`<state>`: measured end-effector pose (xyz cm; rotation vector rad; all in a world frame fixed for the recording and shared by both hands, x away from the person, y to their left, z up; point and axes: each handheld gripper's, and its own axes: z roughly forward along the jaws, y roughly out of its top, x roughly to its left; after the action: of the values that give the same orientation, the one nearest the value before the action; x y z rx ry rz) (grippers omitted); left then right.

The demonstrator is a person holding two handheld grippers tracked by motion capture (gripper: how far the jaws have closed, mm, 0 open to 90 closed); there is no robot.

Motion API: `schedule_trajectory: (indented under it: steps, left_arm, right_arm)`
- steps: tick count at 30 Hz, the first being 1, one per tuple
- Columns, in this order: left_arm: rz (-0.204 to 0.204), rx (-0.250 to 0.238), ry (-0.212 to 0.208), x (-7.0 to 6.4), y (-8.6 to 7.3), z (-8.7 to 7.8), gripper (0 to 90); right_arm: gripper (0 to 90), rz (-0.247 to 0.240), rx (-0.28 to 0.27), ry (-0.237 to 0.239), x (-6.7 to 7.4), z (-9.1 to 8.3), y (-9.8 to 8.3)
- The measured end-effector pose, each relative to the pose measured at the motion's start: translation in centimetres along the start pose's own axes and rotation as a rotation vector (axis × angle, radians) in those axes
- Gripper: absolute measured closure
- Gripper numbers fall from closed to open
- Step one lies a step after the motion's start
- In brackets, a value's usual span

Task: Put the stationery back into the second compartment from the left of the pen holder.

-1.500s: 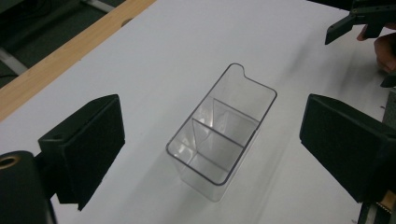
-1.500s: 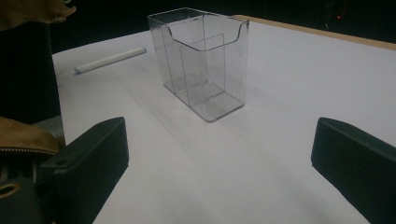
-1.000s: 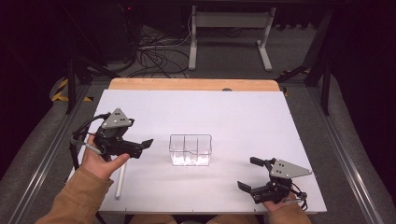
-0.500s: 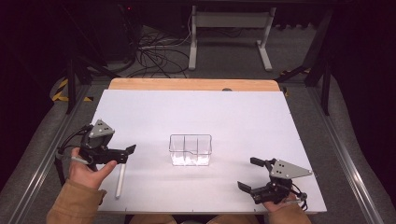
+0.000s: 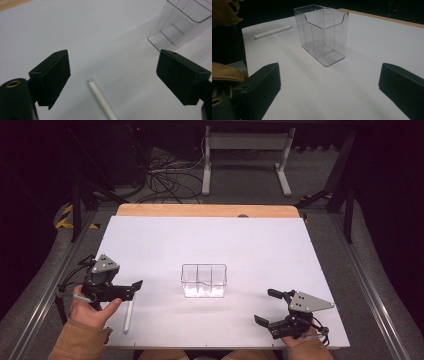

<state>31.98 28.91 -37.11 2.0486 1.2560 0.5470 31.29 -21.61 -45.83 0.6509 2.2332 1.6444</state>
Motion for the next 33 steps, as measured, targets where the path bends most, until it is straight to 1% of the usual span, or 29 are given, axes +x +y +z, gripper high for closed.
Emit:
schedule_trajectory:
  steps: [2, 4, 8, 9, 10, 11, 12, 13, 16, 21, 24, 25, 29, 32, 33]
  left_arm:
    - [-0.019, 0.003, -0.024, 0.1, -0.1, 0.0, 16.2]
    - [-0.036, -0.003, -0.028, 0.2, -0.2, -0.1, 16.6]
    - [-0.063, 0.009, -0.015, 0.2, -0.5, -0.1, 17.1]
    - [-0.059, 0.017, -0.014, 0.2, -0.6, 0.0, 17.5]
    - [-0.049, 0.031, -0.004, 0.1, -0.7, 0.1, 18.8]
    - [-0.039, 0.05, 0.016, 0.0, -0.7, 0.3, 20.4]
    - [-0.037, 0.066, 0.034, -0.1, -0.8, 0.5, 20.8]
    - [-0.038, 0.076, 0.042, 0.0, -0.9, 0.7, 20.8]
    - [-0.065, 0.099, 0.039, 0.3, -1.3, 1.2, 21.4]
    - [-0.105, 0.154, 0.066, 0.6, -1.7, 1.7, 22.3]
    - [-0.131, 0.18, 0.06, 0.8, -1.8, 1.9, 23.0]
    - [-0.137, 0.182, 0.059, 0.9, -1.9, 2.0, 23.8]
    - [-0.153, 0.21, 0.067, 1.2, -2.1, 2.5, 25.9]
    - [-0.168, 0.252, 0.057, 1.4, -2.1, 3.1, 26.9]
    - [-0.182, 0.262, 0.053, 1.5, -2.2, 3.3, 27.5]
  right_arm:
    - [4.3, 0.002, 0.0, 0.0, 0.0, 0.0, 0.0]
    - [4.3, 0.001, -0.001, 0.0, 0.0, 0.0, 0.0]
    - [4.3, 0.001, -0.002, 0.0, 0.0, 0.0, 0.0]
    - [4.3, 0.001, -0.002, 0.0, 0.0, 0.0, 0.0]
    - [4.3, 0.001, -0.003, 0.001, 0.0, 0.0, 0.0]
    - [4.2, 0.0, -0.005, 0.0, 0.0, 0.0, 0.0]
    - [4.2, -0.001, -0.005, 0.001, 0.0, 0.0, 0.0]
    - [4.2, -0.001, -0.008, 0.0, 0.0, 0.0, 0.0]
    - [4.0, -0.004, -0.017, 0.001, 0.0, 0.0, 0.0]
    - [4.1, -0.012, -0.018, 0.004, -0.1, 0.2, 0.2]
    - [4.1, -0.016, -0.02, 0.007, -0.2, 0.3, 0.3]
    - [4.2, -0.017, -0.019, 0.008, -0.2, 0.3, 0.4]
    - [4.4, -0.019, -0.017, 0.009, -0.1, 0.5, 0.4]
    - [4.5, -0.02, -0.014, 0.01, -0.1, 0.6, 0.4]
    - [4.5, -0.024, -0.015, 0.014, -0.1, 0.5, 0.4]
